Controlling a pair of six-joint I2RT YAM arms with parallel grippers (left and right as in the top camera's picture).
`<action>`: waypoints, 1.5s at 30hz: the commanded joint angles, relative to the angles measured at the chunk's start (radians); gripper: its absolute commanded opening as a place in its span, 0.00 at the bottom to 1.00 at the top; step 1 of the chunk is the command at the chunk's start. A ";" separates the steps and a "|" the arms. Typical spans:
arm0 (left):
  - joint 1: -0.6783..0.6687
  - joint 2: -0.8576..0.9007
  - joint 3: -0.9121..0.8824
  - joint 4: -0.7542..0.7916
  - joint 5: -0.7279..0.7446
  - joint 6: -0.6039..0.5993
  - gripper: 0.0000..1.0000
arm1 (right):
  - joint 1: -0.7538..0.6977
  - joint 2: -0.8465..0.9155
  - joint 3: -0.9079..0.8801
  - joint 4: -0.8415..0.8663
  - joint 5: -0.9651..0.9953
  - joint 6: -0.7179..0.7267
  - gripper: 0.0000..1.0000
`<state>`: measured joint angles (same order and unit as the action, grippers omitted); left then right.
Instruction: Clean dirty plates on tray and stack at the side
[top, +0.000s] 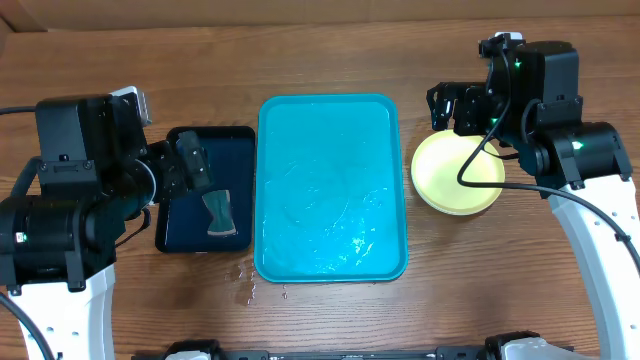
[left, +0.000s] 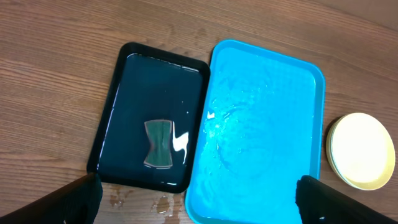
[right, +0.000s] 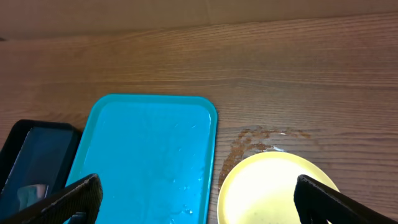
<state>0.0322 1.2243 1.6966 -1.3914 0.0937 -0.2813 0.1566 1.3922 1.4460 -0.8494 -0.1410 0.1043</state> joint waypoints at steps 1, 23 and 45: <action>-0.005 -0.001 -0.005 0.003 0.007 0.019 1.00 | -0.005 0.002 0.021 0.005 0.010 0.000 1.00; -0.005 -0.112 -0.007 0.003 0.007 0.019 1.00 | -0.005 0.002 0.020 0.005 0.010 0.000 1.00; -0.005 -0.611 -0.406 0.055 0.001 0.019 1.00 | -0.005 0.002 0.021 0.005 0.010 0.000 1.00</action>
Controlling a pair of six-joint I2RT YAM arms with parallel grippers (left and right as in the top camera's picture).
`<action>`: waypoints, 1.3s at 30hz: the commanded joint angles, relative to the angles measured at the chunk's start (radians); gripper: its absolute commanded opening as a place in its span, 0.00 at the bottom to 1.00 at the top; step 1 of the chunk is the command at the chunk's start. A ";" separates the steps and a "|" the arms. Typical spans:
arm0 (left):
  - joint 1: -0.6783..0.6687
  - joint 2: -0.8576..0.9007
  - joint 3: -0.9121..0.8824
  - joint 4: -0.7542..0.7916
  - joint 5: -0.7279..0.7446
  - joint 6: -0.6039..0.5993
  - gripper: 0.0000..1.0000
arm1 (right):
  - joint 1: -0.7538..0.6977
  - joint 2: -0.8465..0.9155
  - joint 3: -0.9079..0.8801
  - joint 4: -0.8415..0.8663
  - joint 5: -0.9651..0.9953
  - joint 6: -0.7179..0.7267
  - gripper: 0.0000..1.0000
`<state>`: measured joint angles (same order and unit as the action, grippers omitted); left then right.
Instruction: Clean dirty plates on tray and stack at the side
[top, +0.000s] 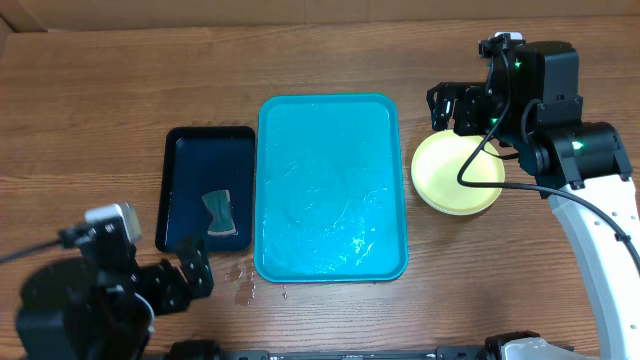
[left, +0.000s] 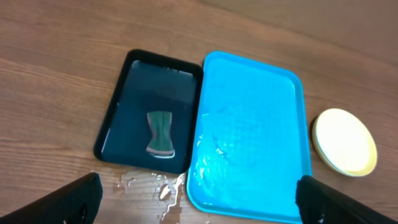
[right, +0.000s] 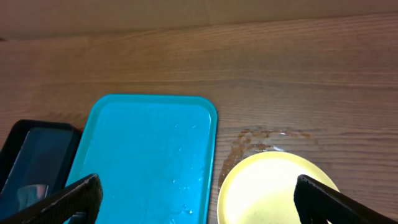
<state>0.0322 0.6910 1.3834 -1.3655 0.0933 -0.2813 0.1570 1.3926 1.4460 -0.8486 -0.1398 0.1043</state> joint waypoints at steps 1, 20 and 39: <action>-0.005 -0.111 -0.135 0.051 0.001 0.019 1.00 | -0.006 0.001 0.021 0.005 0.009 0.000 1.00; -0.007 -0.638 -0.829 1.295 0.145 0.019 1.00 | -0.006 0.001 0.021 0.004 0.009 0.000 1.00; -0.018 -0.687 -1.188 1.820 0.144 0.006 1.00 | -0.006 0.001 0.021 0.004 0.009 0.000 1.00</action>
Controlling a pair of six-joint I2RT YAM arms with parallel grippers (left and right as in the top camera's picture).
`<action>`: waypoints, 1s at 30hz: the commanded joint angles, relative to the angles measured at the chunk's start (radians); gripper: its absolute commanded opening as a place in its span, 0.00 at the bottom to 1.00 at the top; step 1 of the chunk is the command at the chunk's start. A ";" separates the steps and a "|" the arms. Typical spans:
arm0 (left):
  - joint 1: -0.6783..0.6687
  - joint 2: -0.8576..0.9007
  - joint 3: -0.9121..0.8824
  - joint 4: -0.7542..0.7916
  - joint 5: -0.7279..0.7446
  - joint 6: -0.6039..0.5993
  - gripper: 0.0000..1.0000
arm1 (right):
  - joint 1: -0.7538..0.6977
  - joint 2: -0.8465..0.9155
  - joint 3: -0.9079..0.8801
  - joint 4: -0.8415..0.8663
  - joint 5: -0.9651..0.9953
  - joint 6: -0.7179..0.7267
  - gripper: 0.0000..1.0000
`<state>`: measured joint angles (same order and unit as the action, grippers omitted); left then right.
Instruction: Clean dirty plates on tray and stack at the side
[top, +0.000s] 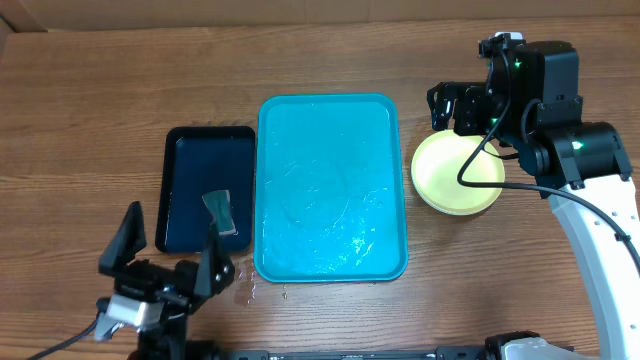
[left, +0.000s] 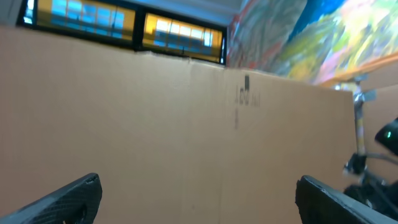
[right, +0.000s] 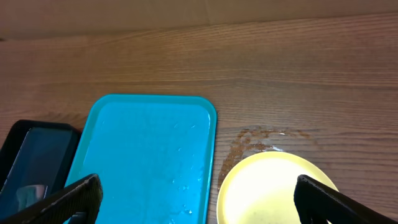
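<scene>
The blue tray (top: 330, 190) lies mid-table, wet and with no plates on it. To its right sits a stack of yellow plates (top: 457, 172), which also fills the lower right of the right wrist view (right: 280, 186). My right gripper (top: 447, 106) hovers open over the stack's far edge, nothing between its fingers (right: 198, 202). My left gripper (top: 170, 256) is at the table's front left, open and empty. Its wrist view (left: 199, 199) shows only a cardboard wall, with no table in it.
A black tray (top: 205, 200) holding water and a grey sponge (top: 220, 212) sits left of the blue tray. Water drops (top: 245, 285) lie on the wood by the blue tray's front left corner. A cardboard wall (left: 186, 124) stands behind the table.
My left arm has drawn back to the front edge, and its camera now faces the cardboard wall instead of the table. The right arm, plates and trays have not moved.
My left gripper was open beside the black tray with the sponge lying in it. Then the arm was back at the front left corner, looking down on both trays. Now it sits folded at the front edge. The right gripper stayed open over the yellow stack.
</scene>
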<state>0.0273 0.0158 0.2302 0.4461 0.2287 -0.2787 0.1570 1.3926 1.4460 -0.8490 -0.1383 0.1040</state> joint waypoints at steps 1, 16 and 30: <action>-0.016 -0.012 -0.050 0.008 0.008 0.001 1.00 | -0.006 0.001 0.021 0.005 0.007 0.000 1.00; -0.017 -0.012 -0.225 -0.130 -0.003 -0.025 1.00 | -0.006 0.001 0.021 0.005 0.007 0.000 1.00; -0.017 -0.013 -0.225 -0.502 -0.003 0.263 1.00 | -0.006 0.001 0.021 0.005 0.007 0.000 1.00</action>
<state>0.0189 0.0132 0.0082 -0.0547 0.2283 -0.1421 0.1566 1.3926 1.4460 -0.8494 -0.1383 0.1043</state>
